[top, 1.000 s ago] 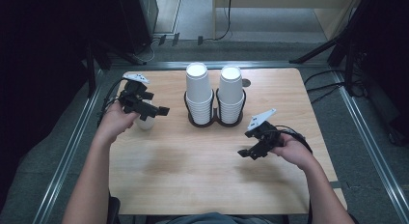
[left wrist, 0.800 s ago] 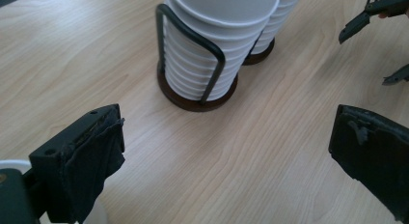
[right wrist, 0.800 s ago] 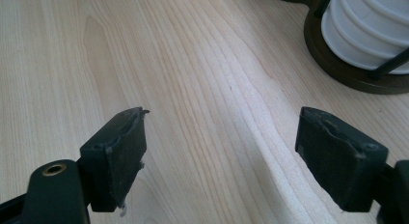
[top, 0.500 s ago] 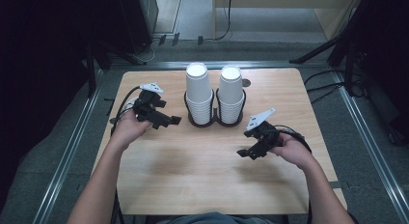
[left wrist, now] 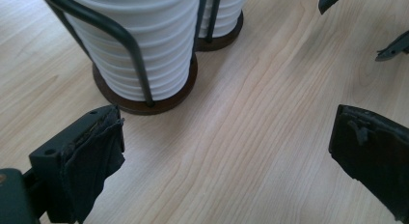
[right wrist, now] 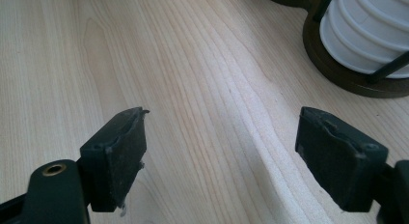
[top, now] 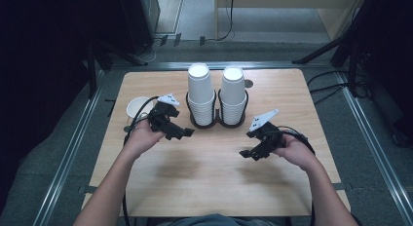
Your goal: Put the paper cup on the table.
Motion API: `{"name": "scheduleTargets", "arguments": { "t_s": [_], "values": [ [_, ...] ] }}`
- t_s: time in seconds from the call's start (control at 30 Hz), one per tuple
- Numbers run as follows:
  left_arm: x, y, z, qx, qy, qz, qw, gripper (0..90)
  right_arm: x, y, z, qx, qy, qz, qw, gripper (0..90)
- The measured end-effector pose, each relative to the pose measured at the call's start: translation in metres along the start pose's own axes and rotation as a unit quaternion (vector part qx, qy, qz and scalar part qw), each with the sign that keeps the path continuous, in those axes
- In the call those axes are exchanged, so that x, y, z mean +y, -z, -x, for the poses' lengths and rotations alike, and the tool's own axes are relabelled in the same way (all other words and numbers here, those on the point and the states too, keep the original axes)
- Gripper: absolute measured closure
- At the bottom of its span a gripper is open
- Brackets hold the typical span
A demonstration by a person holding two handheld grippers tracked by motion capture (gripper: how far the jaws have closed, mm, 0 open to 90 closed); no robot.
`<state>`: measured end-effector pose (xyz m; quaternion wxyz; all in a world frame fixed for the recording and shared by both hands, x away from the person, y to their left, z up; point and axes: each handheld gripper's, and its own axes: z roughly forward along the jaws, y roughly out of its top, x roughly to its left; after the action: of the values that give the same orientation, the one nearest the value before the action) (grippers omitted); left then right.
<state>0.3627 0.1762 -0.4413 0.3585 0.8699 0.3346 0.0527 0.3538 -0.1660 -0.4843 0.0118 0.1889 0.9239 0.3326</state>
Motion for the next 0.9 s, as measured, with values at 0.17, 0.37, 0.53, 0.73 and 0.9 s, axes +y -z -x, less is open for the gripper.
{"name": "scheduleTargets", "arguments": {
  "t_s": [0.17, 0.37, 0.53, 0.73, 0.9],
  "values": [
    [-0.003, -0.016, 0.01, -0.004, -0.01, -0.01, 0.9999, 0.0, 0.0, -0.001, -0.001, 0.003, -0.002, 0.0, 1.0, 18.5],
    [-0.007, -0.026, 0.019, -0.006, -0.021, -0.02, 0.9996, 0.0, 0.0, -0.003, -0.002, 0.003, -0.001, -0.002, 1.0, 18.5],
    [-0.011, -0.037, 0.025, -0.014, -0.02, -0.024, 0.9994, 0.0, 0.0, -0.004, -0.002, 0.004, 0.0, -0.002, 1.0, 18.5],
    [-0.011, -0.048, 0.032, -0.014, -0.028, -0.024, 0.9992, 0.0, 0.0, -0.006, -0.002, 0.006, 0.003, -0.005, 1.0, 18.5],
    [-0.011, -0.056, 0.038, -0.018, -0.043, -0.031, 0.9984, 0.0, 0.0, -0.008, -0.004, 0.008, 0.006, -0.011, 0.9999, 18.5]
  ]
}}
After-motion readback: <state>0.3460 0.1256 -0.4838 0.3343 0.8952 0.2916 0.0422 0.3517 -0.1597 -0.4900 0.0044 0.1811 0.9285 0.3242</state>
